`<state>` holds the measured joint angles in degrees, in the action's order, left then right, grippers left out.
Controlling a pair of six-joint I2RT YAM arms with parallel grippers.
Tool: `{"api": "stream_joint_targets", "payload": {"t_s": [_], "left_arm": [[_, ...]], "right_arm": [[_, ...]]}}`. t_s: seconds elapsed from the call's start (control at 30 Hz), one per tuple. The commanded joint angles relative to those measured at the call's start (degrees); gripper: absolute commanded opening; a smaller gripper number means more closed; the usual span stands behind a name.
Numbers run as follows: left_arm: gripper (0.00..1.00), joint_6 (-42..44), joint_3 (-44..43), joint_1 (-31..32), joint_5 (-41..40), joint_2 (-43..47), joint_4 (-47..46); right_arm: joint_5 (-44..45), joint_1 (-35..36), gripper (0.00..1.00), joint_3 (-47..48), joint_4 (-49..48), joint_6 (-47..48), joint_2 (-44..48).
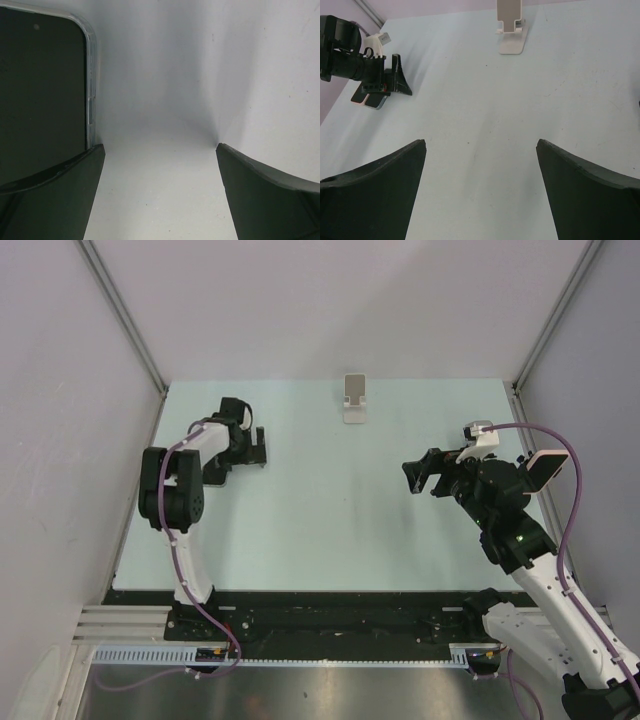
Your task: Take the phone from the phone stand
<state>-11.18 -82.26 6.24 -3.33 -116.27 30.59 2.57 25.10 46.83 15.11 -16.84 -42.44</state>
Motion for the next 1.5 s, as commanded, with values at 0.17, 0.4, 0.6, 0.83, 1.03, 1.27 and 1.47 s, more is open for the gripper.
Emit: {"api": "stream_joint_targets", "payload": {"t_s": [0.17,0.4,0.6,0.83,1.03,1.27,1.47], "left_arm": [[1.00,-3.94,-0.80,-2.11,-0.37,2.18,-0.18],[1.00,-5.43,-0.71,-1.23,5.61,13.68,-0.18],[1.00,-4.64,2.18,0.35,7.20,31.58,-0.18],[1.00,3.61,10.79,2.28,7.73,51.80,-0.35],[1.00,4.85,23.53,5.27,9.82,64.31,-7.11],[1.00,6.61,32.94,8.35,6.77,70.12,-10.99],[1.00,6.70,34.27,8.61,3.60,70.74,-11.52]], "right_arm": [[0.51,-0.32,0.98,0.11,-1.84,0.76,0.34],[1.47,-0.40,0.99,0.37,-3.95,4.19,-0.19],[1.47,-2.16,0.98,6.51,0.08,2.77,-7.30],[0.25,-11.80,0.99,13.20,2.82,2.17,-19.34],[-1.43,-21.31,0.99,15.04,-0.43,1.46,-28.92],[-1.95,-31.41,0.97,17.15,-7.98,10.23,-38.85],[-3.62,-33.45,0.96,22.76,-8.88,19.38,-48.61]]}}
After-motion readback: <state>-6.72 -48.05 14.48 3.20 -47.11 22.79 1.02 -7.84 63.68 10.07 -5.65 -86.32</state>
